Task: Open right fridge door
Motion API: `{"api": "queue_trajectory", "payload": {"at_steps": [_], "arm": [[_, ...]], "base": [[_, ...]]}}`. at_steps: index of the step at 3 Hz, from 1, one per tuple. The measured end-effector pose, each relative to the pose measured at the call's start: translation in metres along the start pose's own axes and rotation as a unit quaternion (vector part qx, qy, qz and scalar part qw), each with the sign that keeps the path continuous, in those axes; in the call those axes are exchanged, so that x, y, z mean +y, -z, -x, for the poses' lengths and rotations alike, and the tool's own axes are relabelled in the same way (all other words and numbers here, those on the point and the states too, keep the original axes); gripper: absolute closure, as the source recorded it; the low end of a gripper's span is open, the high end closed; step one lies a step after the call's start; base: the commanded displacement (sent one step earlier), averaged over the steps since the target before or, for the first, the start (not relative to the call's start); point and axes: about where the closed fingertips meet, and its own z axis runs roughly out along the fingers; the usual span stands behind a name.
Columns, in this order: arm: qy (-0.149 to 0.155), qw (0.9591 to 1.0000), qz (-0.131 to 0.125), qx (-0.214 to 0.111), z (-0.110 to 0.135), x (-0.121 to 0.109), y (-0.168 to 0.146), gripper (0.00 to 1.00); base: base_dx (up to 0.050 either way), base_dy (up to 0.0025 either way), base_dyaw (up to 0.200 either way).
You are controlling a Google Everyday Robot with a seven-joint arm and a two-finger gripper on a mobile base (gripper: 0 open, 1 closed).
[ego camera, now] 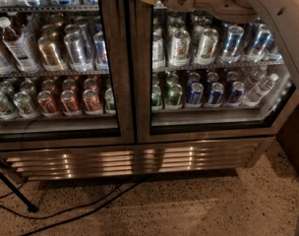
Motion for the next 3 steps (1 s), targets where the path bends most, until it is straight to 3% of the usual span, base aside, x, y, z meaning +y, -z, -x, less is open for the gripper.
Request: {"api": "queue_trajectory", "payload": {"at_steps": [3], "arm": [[-0.01,0.9996,-0.007,-0.026,0.0069,0.0012,0.0021,1.0]], "base": [[0.0,0.0,0.0]]}}
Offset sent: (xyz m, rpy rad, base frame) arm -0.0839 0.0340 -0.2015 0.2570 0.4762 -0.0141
